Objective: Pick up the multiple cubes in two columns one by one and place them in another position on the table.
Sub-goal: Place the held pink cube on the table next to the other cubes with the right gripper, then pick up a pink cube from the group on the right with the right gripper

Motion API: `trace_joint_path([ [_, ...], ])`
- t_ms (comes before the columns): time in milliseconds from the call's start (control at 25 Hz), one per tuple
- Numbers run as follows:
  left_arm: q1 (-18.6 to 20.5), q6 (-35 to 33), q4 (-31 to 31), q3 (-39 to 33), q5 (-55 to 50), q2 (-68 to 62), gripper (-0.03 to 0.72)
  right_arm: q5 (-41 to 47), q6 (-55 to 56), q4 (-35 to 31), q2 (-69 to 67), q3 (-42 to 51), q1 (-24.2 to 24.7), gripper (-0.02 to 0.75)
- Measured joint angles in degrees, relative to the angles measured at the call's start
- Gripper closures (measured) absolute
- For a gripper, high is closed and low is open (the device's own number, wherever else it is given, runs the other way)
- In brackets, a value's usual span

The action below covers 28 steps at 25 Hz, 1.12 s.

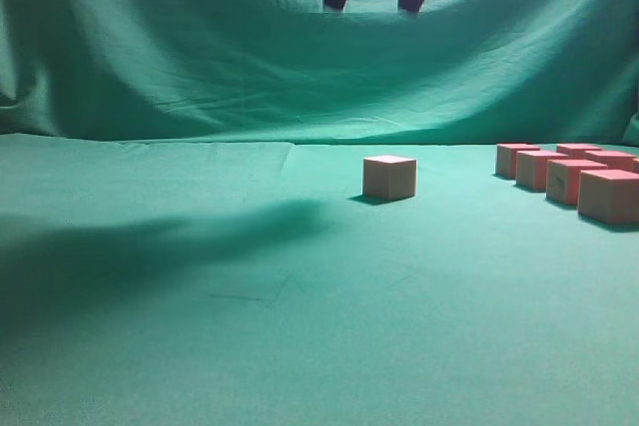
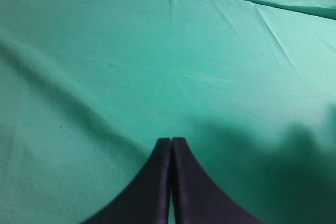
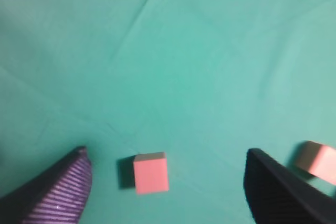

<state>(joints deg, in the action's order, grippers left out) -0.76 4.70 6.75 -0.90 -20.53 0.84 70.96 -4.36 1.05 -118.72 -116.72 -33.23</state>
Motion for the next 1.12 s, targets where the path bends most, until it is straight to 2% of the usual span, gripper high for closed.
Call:
trace_joint_path([
  [160, 0.0, 0.0, 0.0, 0.0, 0.0, 0.0, 0.688, 0.1, 3.7, 7.2, 10.4, 5.4, 0.0, 0.164],
  [320, 0.0, 0.0, 0.0, 0.0, 0.0, 0.0, 0.688, 0.2, 8.2, 10.7, 22.5, 17.3, 1.5, 0.164],
  [720, 0.0, 0.0, 0.0, 0.0, 0.0, 0.0, 0.688, -0.7, 17.8, 10.0, 37.6, 55.7, 16.9, 0.164],
  [920, 0.0, 0.0, 0.0, 0.0, 0.0, 0.0, 0.688, -13.3, 18.5, 6.4, 38.3, 68.4, 19.1, 0.164],
  [1120, 0.0, 0.0, 0.0, 0.0, 0.0, 0.0, 0.688, -25.9, 18.5, 6.0, 38.3, 73.7, 19.1, 0.164],
])
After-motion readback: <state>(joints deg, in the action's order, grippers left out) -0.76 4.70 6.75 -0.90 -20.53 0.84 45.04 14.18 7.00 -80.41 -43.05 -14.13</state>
